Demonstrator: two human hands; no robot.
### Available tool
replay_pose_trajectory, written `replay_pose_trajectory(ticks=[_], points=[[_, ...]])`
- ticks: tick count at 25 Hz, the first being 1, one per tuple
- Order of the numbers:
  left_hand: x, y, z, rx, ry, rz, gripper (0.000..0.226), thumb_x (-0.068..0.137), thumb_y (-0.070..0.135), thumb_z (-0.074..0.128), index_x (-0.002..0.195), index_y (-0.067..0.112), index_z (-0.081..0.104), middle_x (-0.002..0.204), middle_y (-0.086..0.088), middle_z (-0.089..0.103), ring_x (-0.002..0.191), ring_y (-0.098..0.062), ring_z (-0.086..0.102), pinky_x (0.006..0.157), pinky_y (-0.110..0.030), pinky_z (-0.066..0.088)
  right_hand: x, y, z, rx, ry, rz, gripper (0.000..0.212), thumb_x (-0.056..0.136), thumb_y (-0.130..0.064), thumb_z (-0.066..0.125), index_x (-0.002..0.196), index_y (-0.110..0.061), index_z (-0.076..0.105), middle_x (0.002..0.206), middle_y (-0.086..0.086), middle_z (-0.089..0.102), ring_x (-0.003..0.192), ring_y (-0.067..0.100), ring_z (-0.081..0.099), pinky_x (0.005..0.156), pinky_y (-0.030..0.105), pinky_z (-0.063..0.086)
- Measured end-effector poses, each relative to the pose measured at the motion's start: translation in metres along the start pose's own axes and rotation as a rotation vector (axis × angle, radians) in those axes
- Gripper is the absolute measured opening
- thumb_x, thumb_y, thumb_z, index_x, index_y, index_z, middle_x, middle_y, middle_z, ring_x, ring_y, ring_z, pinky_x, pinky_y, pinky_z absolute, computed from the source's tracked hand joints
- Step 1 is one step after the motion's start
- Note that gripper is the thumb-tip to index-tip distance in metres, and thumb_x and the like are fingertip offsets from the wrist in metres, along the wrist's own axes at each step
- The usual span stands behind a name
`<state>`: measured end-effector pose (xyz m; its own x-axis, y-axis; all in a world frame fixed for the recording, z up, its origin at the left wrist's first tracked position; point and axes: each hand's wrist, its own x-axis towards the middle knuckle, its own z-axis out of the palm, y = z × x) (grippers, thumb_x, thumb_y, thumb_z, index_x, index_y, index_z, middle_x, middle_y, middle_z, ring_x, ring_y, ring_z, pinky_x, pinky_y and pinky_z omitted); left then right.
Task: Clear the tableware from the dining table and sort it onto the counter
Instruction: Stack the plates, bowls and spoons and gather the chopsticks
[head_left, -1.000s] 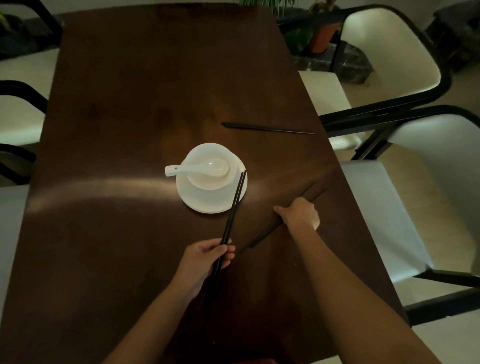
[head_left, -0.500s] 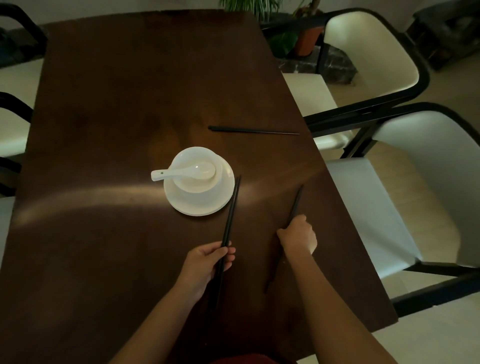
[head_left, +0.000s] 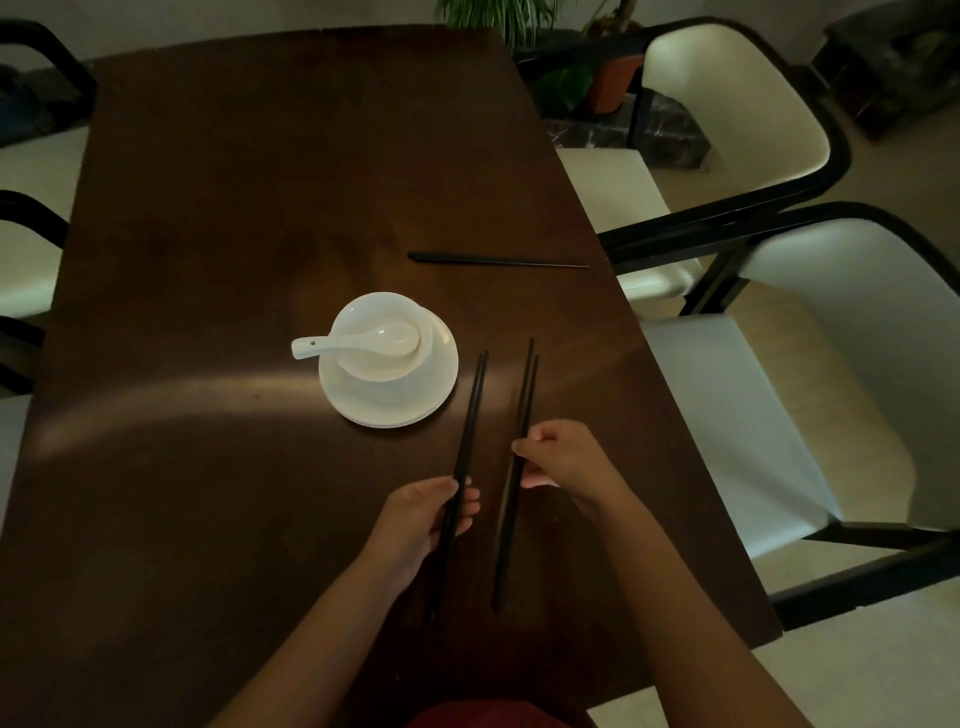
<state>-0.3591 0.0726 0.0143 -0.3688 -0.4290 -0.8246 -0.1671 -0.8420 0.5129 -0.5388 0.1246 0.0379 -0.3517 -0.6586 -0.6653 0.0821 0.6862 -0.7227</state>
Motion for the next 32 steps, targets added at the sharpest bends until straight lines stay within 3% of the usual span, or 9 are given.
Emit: replay_pose_trajectory(ticks=[3, 8, 14, 17, 22, 24, 26, 30, 32], points=[[-0.004, -0.001, 0.015, 0.073, -0.117, 0.068, 0.021, 0.092, 0.016, 0.050, 0.099, 0.008, 0.068, 0.091, -0.009, 0.073, 0.085, -0.022, 0.070, 0.069, -0.031, 0.056, -0.006, -0.006, 0.010, 0.099, 0.005, -0.067, 0.017, 0.086, -0.008, 0.061, 0.070, -0.007, 0.056, 0.067, 0.010, 0.067, 0.056, 0.014, 0.068, 0.053, 0.020, 0.057], [-0.011, 0.003, 0.036, 0.093, -0.166, 0.103, 0.020, 0.090, 0.011, 0.055, 0.104, 0.011, 0.068, 0.085, -0.003, 0.075, 0.074, -0.016, 0.070, 0.063, -0.025, 0.055, 0.000, -0.007, 0.000, -0.017, 0.135, -0.183, 0.009, 0.083, -0.013, 0.064, 0.076, -0.011, 0.059, 0.065, 0.002, 0.066, 0.059, 0.019, 0.070, 0.065, 0.034, 0.060], [-0.013, 0.006, 0.047, 0.112, -0.201, 0.085, 0.022, 0.089, 0.010, 0.054, 0.108, 0.012, 0.066, 0.084, -0.002, 0.074, 0.067, -0.011, 0.065, 0.062, -0.025, 0.052, 0.000, -0.007, -0.020, 0.060, -0.019, -0.168, 0.006, 0.085, -0.014, 0.063, 0.090, -0.010, 0.064, 0.066, 0.003, 0.065, 0.052, 0.007, 0.059, 0.050, 0.017, 0.049], [-0.012, 0.012, 0.052, 0.072, -0.279, 0.062, 0.023, 0.091, 0.008, 0.051, 0.108, 0.010, 0.066, 0.086, -0.005, 0.073, 0.069, -0.013, 0.066, 0.064, -0.027, 0.054, 0.001, -0.014, -0.028, 0.146, -0.136, -0.183, 0.008, 0.087, -0.010, 0.060, 0.087, -0.006, 0.067, 0.068, 0.005, 0.066, 0.052, 0.008, 0.058, 0.049, 0.015, 0.048], [-0.007, 0.032, 0.070, 0.149, -0.288, 0.118, 0.023, 0.095, 0.010, 0.043, 0.110, 0.008, 0.062, 0.082, -0.004, 0.066, 0.067, -0.013, 0.060, 0.064, -0.027, 0.054, 0.019, -0.040, -0.035, 0.075, -0.192, -0.226, 0.008, 0.088, -0.007, 0.057, 0.084, -0.010, 0.063, 0.064, 0.002, 0.061, 0.050, 0.006, 0.054, 0.048, 0.014, 0.045], [-0.005, 0.043, 0.076, 0.135, -0.261, 0.152, 0.022, 0.096, 0.008, 0.041, 0.107, 0.005, 0.059, 0.077, -0.003, 0.058, 0.064, -0.012, 0.055, 0.060, -0.025, 0.052, 0.034, -0.054, -0.040, -0.024, -0.264, -0.252, 0.007, 0.089, -0.016, 0.059, 0.088, -0.012, 0.064, 0.069, 0.000, 0.064, 0.055, 0.007, 0.057, 0.051, 0.015, 0.047], [-0.001, 0.051, 0.078, 0.084, -0.240, 0.171, 0.022, 0.096, 0.007, 0.039, 0.105, 0.004, 0.059, 0.073, -0.003, 0.055, 0.060, -0.011, 0.053, 0.058, -0.024, 0.049, 0.061, -0.067, -0.048, -0.125, -0.241, -0.295, 0.018, 0.090, -0.027, 0.057, 0.097, -0.012, 0.065, 0.080, -0.002, 0.067, 0.061, 0.006, 0.060, 0.056, 0.017, 0.049], [0.007, 0.055, 0.071, 0.008, -0.179, 0.195, 0.024, 0.096, 0.005, 0.037, 0.104, 0.003, 0.060, 0.070, -0.002, 0.056, 0.058, -0.012, 0.053, 0.057, -0.024, 0.049, 0.145, -0.098, -0.082, -0.640, 0.234, -0.485, 0.038, 0.090, -0.027, 0.056, 0.126, -0.015, 0.053, 0.120, 0.006, 0.060, 0.105, 0.018, 0.056, 0.089, 0.032, 0.047], [0.010, 0.053, 0.065, -0.005, -0.156, 0.200, 0.025, 0.095, 0.006, 0.038, 0.106, 0.004, 0.061, 0.070, -0.001, 0.058, 0.060, -0.012, 0.055, 0.059, -0.025, 0.051, 0.187, -0.109, -0.094, -0.959, 0.274, -0.550, 0.048, 0.090, -0.026, 0.055, 0.135, -0.014, 0.043, 0.134, 0.011, 0.050, 0.124, 0.028, 0.042, 0.100, 0.041, 0.040]])
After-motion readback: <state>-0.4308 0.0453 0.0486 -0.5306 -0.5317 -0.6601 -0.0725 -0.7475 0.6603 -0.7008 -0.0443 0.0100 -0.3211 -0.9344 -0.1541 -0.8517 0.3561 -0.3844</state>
